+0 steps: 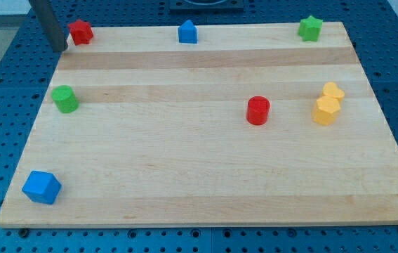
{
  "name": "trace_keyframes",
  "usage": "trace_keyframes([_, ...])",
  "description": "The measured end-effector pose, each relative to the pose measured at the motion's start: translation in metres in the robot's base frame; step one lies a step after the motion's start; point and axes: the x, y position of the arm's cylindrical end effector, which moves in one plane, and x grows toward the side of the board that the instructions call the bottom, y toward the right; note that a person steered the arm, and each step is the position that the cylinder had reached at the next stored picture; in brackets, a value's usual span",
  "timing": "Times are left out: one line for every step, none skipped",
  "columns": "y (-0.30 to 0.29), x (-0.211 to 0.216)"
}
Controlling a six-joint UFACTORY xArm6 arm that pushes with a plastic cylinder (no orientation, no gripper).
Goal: Slightly touch the red star
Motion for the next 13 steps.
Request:
trace_keyframes([0.001,0.025])
trace_keyframes([0.043,0.021])
trace_keyframes([0.079,-0.034])
trace_keyframes([0.108,-0.064])
trace_keyframes([0.111,-0.065])
trace_keyframes([0.108,-0.064])
trace_keyframes([0.099,-0.027])
trace_keyframes([0.001,0.028])
trace_keyframes([0.001,0.028])
trace_keyframes([0.0,0.019])
trace_keyframes([0.0,0.019])
trace_keyframes([0.0,-0.047])
trace_keyframes([0.0,-0.065])
